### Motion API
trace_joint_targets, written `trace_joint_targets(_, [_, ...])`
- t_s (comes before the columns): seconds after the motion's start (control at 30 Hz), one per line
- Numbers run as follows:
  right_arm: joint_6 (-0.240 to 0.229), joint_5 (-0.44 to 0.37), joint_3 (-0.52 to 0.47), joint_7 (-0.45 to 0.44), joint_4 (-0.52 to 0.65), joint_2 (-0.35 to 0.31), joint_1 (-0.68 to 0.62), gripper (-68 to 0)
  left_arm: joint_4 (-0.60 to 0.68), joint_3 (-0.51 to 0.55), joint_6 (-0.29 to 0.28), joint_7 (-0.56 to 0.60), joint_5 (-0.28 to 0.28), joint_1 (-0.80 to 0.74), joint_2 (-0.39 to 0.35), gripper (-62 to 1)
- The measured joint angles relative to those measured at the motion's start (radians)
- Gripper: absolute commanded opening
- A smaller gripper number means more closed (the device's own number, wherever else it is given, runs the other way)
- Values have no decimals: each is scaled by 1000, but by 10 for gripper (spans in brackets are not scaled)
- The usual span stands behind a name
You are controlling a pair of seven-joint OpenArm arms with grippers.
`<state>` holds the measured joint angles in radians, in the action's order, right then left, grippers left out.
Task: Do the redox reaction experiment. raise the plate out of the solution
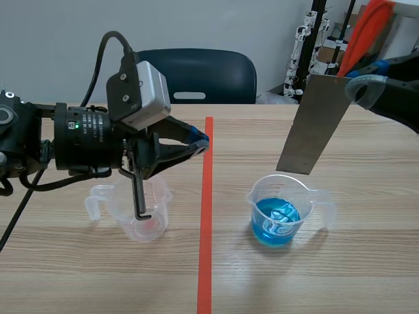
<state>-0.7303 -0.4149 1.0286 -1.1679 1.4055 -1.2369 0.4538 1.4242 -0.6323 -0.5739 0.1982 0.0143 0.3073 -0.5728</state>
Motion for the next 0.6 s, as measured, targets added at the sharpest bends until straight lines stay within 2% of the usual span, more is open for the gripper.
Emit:
trace_joint_targets(0.33, [0,-157,0,172,2,-1,-6,-669,-118,-75,-30,0,-3,92,69,-592])
trace_joint_targets(0.47, [0,-206,0,195,1,-1,-6,-669,-125,-97,-40,0,-4,113,88,-592])
trace_joint_targets(0.6, [0,-220,0,210,0,-1,-6,-669,-125,-116,-55,-1,-7,131,110,-592])
